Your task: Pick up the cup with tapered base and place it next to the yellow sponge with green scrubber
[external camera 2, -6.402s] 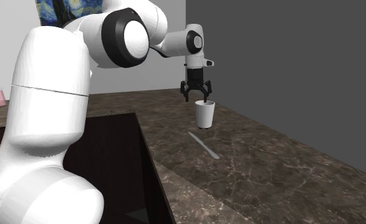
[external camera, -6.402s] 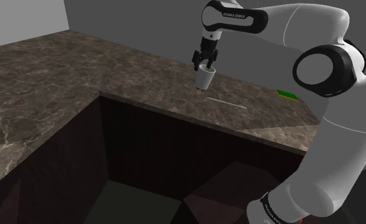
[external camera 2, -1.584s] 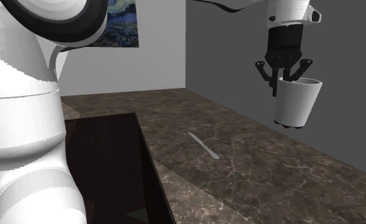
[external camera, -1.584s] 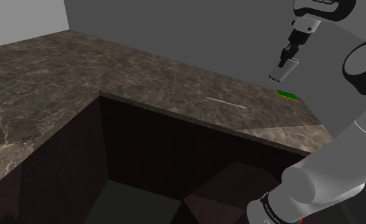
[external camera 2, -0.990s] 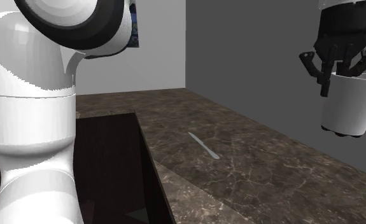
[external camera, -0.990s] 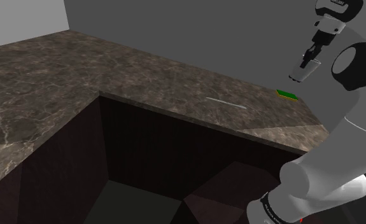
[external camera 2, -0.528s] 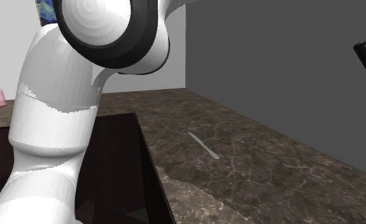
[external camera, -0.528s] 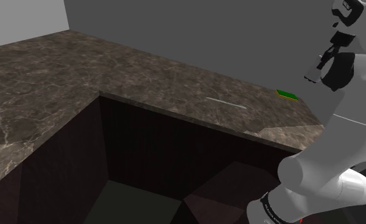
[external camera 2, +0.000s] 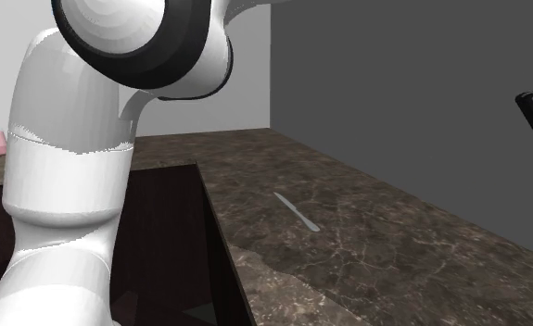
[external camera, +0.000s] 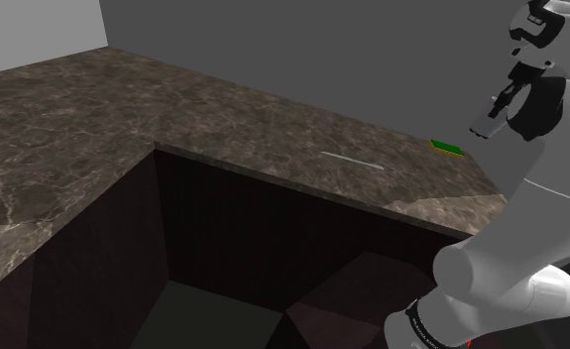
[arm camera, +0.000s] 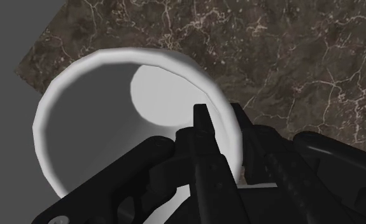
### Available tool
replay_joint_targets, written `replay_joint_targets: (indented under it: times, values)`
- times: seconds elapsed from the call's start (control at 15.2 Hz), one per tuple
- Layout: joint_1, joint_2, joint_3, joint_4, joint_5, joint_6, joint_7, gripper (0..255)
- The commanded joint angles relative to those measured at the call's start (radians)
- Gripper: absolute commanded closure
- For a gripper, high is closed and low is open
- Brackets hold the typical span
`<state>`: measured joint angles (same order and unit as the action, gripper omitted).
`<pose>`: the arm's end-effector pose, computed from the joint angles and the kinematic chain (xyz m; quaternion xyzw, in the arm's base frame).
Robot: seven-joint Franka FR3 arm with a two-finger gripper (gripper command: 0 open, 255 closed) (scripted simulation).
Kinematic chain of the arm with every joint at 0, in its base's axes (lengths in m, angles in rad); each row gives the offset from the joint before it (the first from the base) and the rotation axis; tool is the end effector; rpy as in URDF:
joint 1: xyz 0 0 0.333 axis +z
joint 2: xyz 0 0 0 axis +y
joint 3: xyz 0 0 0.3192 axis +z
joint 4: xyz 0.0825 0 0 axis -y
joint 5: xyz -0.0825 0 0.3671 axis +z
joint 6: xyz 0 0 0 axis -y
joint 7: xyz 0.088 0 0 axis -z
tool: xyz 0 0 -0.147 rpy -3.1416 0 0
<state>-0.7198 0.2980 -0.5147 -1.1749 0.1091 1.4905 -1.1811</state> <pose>0.2655 -0.5527 0.6047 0.9994 -0.0093 -0.0073 0.0315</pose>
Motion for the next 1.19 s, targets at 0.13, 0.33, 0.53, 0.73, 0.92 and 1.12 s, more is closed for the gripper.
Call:
replay_joint_targets:
  times: [0.13,0.33,0.53,0.73,0.92,1.12]
  values:
    - [0.019,-0.031,0.001,-0.097,-0.016,0.069,0.008,255]
    - [0.029,-0.048,0.003,-0.161,-0.025,0.117,0.013,255]
    - [0.037,-0.062,0.004,-0.219,-0.032,0.164,0.016,255]
    - [0.043,-0.072,0.005,-0.273,-0.037,0.208,0.02,255]
    - [0.047,-0.079,0.006,-0.322,-0.041,0.251,0.022,255]
    - [0.051,-0.083,0.007,-0.368,-0.043,0.293,0.024,255]
